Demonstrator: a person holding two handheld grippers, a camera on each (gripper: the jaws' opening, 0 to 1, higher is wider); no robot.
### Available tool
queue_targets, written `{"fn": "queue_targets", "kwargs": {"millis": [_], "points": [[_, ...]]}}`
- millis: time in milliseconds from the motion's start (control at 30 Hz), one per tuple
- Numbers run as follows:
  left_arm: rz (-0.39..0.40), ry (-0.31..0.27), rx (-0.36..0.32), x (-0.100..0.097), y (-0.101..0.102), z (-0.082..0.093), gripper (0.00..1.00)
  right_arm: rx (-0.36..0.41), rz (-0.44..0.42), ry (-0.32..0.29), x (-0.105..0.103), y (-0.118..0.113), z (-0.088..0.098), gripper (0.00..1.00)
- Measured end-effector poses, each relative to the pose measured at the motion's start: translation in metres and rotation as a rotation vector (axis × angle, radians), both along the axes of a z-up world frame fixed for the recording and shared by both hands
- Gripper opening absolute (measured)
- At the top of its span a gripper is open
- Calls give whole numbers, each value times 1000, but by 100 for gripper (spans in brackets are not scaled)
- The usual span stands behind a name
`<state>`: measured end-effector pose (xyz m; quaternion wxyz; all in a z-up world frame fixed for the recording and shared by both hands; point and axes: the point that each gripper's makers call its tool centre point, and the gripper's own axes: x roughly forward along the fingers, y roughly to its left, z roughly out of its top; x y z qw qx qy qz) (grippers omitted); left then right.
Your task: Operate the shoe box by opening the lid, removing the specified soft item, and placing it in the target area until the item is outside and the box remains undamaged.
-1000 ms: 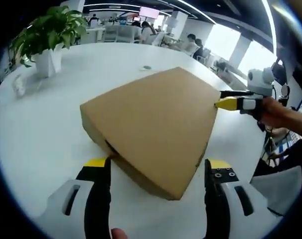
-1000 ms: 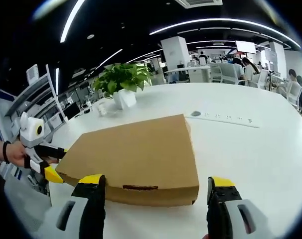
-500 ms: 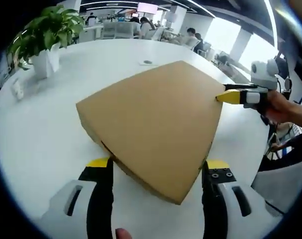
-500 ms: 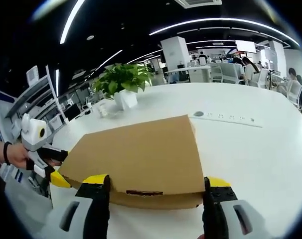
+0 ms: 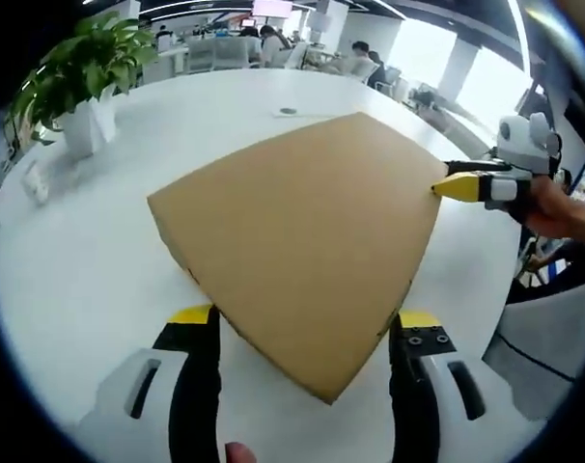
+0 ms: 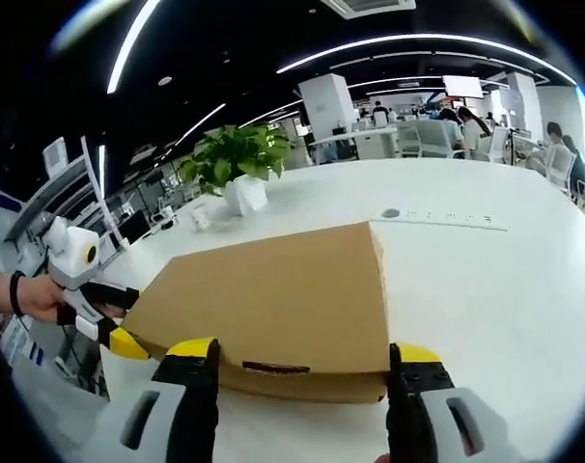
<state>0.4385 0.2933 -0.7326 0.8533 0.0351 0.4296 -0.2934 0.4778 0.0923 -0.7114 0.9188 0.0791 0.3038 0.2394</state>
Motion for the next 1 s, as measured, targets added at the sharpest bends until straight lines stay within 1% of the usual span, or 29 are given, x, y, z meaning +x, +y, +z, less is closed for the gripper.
{"fn": "queue_targets", "kwargs": {"millis": [367,533,800,1000], "points": [[-6,6,16,-20,34,1,70,16,-12,2,-25,33,-2,66],[-9,8,18,-27,45,1,70,23,-12,3,-33,44,-2,64],[-12,8,17,-35,57,1,70,38,-26,4,-45,54,-3,62],[-14,4,21,-39,61,0,70,51,-34,-1,-56,60,-2,64]]}}
